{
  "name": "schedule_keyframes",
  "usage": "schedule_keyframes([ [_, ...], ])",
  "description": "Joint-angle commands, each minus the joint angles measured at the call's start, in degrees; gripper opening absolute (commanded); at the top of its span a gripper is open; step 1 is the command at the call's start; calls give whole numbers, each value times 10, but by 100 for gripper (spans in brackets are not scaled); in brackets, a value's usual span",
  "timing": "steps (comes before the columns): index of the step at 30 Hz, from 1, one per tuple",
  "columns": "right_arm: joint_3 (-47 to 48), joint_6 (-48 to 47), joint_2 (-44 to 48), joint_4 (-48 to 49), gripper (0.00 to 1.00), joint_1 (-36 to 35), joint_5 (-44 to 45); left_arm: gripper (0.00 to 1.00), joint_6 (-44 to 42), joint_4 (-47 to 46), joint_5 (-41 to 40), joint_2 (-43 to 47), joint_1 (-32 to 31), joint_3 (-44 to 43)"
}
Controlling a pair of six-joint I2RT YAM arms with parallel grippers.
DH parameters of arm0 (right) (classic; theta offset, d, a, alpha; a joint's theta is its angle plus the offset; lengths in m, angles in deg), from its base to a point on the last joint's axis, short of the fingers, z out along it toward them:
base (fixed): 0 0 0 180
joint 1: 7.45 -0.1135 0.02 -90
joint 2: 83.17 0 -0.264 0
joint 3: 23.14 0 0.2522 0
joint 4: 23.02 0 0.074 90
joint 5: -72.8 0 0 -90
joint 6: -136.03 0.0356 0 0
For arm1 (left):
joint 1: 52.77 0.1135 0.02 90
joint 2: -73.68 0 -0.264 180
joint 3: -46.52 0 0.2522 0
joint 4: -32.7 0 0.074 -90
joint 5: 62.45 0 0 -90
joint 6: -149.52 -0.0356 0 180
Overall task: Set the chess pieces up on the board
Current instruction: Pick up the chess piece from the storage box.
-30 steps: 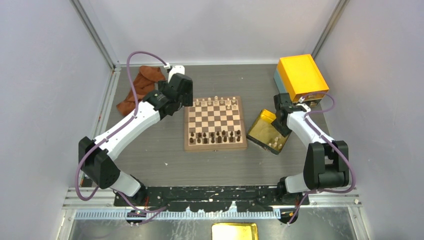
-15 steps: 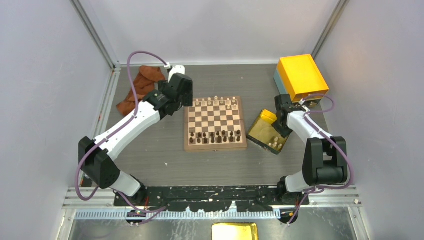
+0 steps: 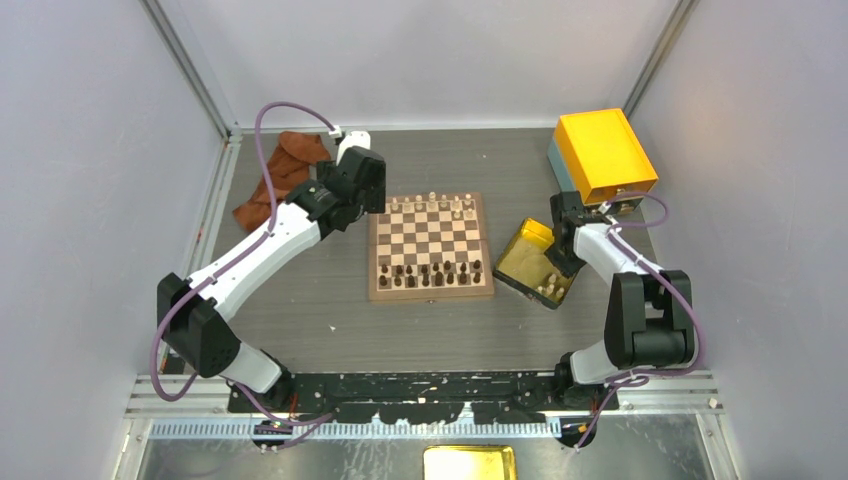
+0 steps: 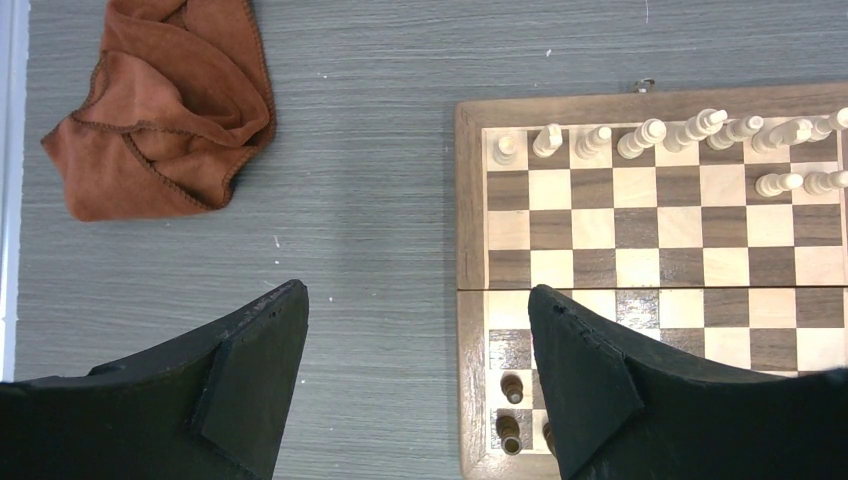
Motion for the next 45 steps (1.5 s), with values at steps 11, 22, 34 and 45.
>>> schedule_keyframes([
  [11, -4, 14, -8, 23, 32, 12, 10, 81, -4, 0, -19, -4, -3, -23],
  [22, 7, 7, -18, 19, 9, 13, 10, 81, -5, -1, -20, -6, -2, -22],
  [34, 41, -23, 23, 2, 1, 13, 19, 81, -4, -5, -24, 0, -2, -15],
  [45, 154, -100, -5, -9, 1, -42, -17, 81, -1, -10, -26, 11, -2, -5],
])
